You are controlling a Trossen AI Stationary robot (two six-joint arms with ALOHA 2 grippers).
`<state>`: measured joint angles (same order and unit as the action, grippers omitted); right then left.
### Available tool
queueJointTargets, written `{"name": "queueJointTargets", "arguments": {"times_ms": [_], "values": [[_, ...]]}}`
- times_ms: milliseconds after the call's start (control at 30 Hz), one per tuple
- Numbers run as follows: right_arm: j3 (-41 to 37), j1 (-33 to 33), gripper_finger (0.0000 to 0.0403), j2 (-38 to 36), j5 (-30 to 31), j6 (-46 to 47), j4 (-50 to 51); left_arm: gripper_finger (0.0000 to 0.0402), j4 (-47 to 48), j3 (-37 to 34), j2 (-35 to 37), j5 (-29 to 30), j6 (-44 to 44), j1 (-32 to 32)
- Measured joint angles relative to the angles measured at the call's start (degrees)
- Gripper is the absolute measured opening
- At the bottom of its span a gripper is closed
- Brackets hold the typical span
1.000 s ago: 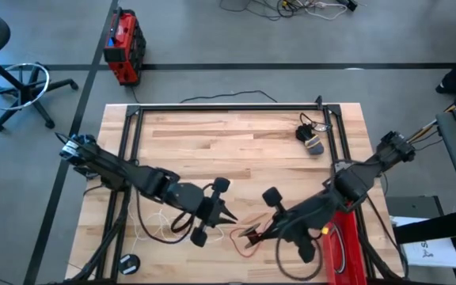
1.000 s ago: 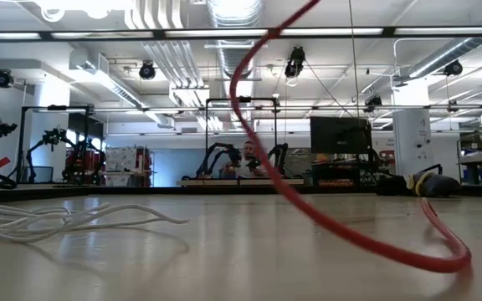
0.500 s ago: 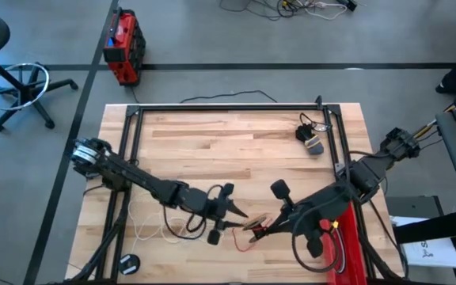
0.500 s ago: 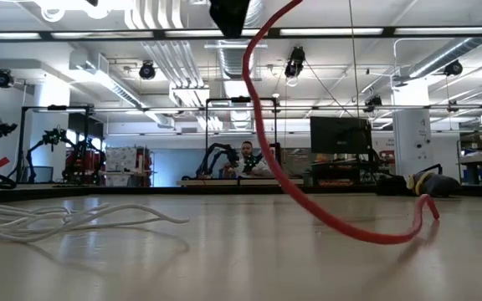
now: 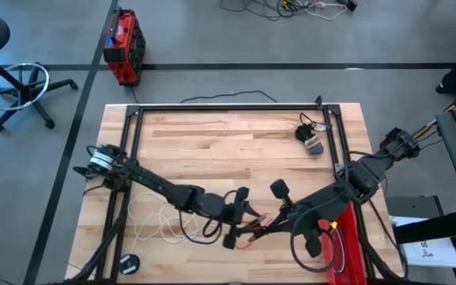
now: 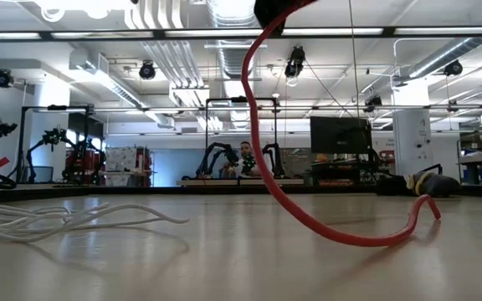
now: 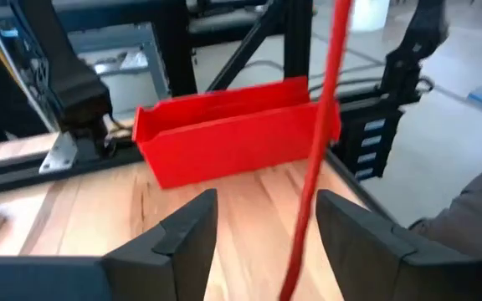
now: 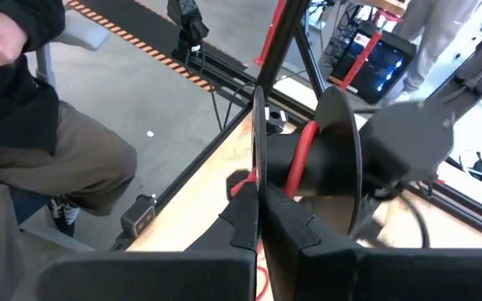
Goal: Coil cords
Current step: Coil the red wire onto the spool
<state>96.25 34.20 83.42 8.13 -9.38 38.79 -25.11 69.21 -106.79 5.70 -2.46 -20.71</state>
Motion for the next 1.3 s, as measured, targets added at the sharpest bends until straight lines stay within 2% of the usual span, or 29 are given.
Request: {"name": "queueJointTargets", "arguments": {"times_ms": [133,300,367,467,567,800,900,1000,1167,1300], "values": [[0.0,0.0,0.0000,0.0,0.0,0.5,0.3,0.0151,1.4,0.9,0.2,-0.2,0.5,0.0],[0.0,0.0,0.0000,0.0,1.6,0.6,1.6,0.0042,3.3,1.2,0.3,-1.7,3.7,-0.1],[0.0,0.0,0.0000,-0.1,3.2,1.1,2.3,0.0012,3.7,0.8,0.3,-2.2,5.5,-0.3],[0.0,0.0,0.0000,-0.4,6.2,2.8,5.6,0.0014,5.7,0.9,0.3,-2.2,6.5,-1.3],[0.0,-0.4,0.0000,-0.4,8.7,6.1,10.6,0.0005,11.8,2.6,0.9,-1.9,6.6,-2.4],[0.0,-0.5,0.0000,-0.1,7.9,12.7,18.4,0.0002,38.1,13.1,2.7,9.0,6.5,-5.5],[0.0,-0.5,0.0000,0.0,6.4,13.5,18.9,0.0002,49.6,18.6,2.7,10.5,7.2,-6.3],[0.0,-0.2,0.0000,-0.1,5.3,13.2,17.0,0.0001,57.5,21.2,2.8,11.5,9.6,-6.5],[0.0,0.0,0.0000,-0.6,4.9,12.8,16.8,0.0001,62.5,22.0,2.9,12.0,11.6,-7.0],[0.0,0.0,0.0000,-0.7,4.9,14.8,20.3,0.0001,62.1,22.0,3.3,11.9,12.1,-8.8]]}}
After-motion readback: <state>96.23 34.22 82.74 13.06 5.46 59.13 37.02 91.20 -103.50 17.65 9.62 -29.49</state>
